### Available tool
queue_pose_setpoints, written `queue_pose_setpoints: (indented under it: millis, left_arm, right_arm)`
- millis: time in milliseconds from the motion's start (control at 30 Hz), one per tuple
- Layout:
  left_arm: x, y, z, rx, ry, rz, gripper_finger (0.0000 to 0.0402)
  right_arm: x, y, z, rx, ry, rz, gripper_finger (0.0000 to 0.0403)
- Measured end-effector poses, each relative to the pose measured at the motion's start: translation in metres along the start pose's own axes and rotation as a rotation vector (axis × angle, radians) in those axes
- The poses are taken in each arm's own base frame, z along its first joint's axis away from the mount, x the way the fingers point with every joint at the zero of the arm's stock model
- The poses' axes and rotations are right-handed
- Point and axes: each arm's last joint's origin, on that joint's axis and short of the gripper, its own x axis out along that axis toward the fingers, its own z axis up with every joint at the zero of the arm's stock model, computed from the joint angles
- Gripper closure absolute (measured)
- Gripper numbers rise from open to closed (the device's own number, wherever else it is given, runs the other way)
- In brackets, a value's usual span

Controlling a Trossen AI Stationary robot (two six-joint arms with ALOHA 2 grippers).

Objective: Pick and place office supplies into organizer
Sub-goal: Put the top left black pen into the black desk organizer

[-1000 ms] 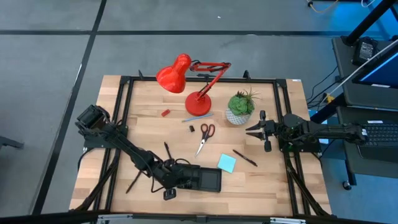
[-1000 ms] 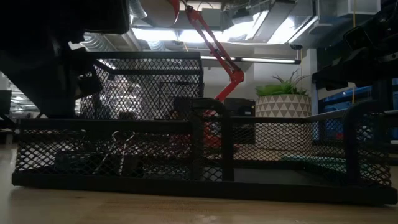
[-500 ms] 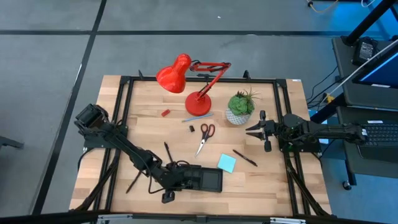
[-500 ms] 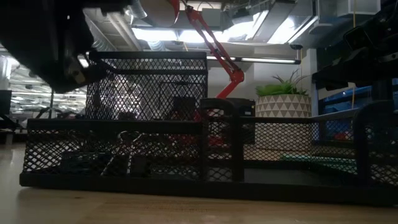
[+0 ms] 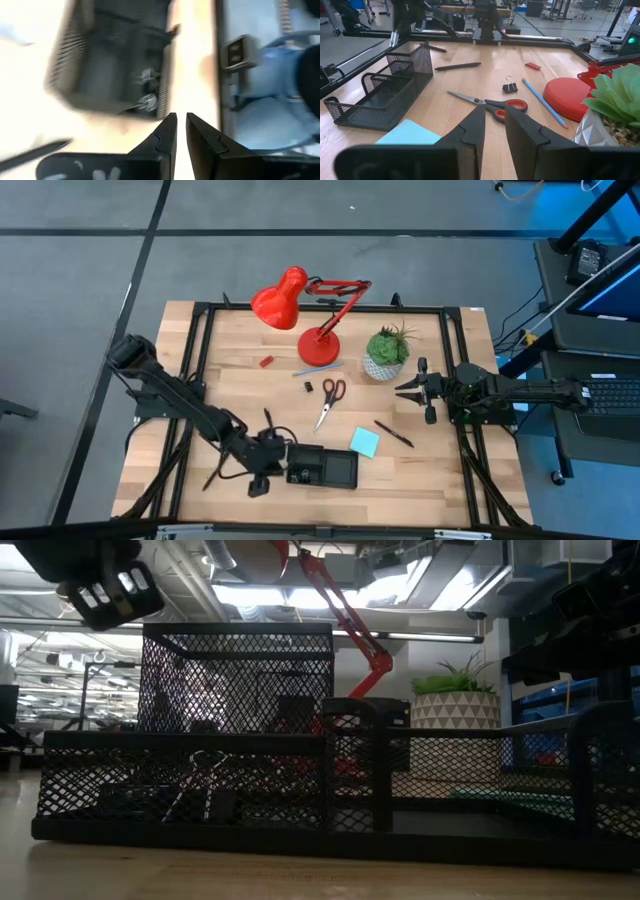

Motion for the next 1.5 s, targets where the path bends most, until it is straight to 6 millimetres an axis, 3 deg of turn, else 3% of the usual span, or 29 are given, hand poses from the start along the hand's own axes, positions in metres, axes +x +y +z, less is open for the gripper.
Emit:
queue_pose_setpoints:
  millis: [433,1133,1333,1500]
  left_arm:
    - [-0.024,0.023,-0.011,0.006,0.006,0.338,0.0366]
    - [-0.023,0.022,-0.009,0.008,-0.025,0.335,0.0363]
    - [-0.023,0.022,-0.008,0.233,-0.019,0.376,0.0355]
    - [-0.024,0.025,-0.005,0.493,-0.009,0.444,0.0322]
  right_arm:
    - [0.0,0.0,0.0,-0.002,-0.001,0.0,0.0324]
    - [0.0,0.0,0.0,-0.003,-0.001,0.0,0.0324]
    - [0.0,0.0,0.0,-0.026,-0.001,0.0,0.0324]
    - [0.0,0.0,0.0,-0.033,0.0,-0.012,0.0324]
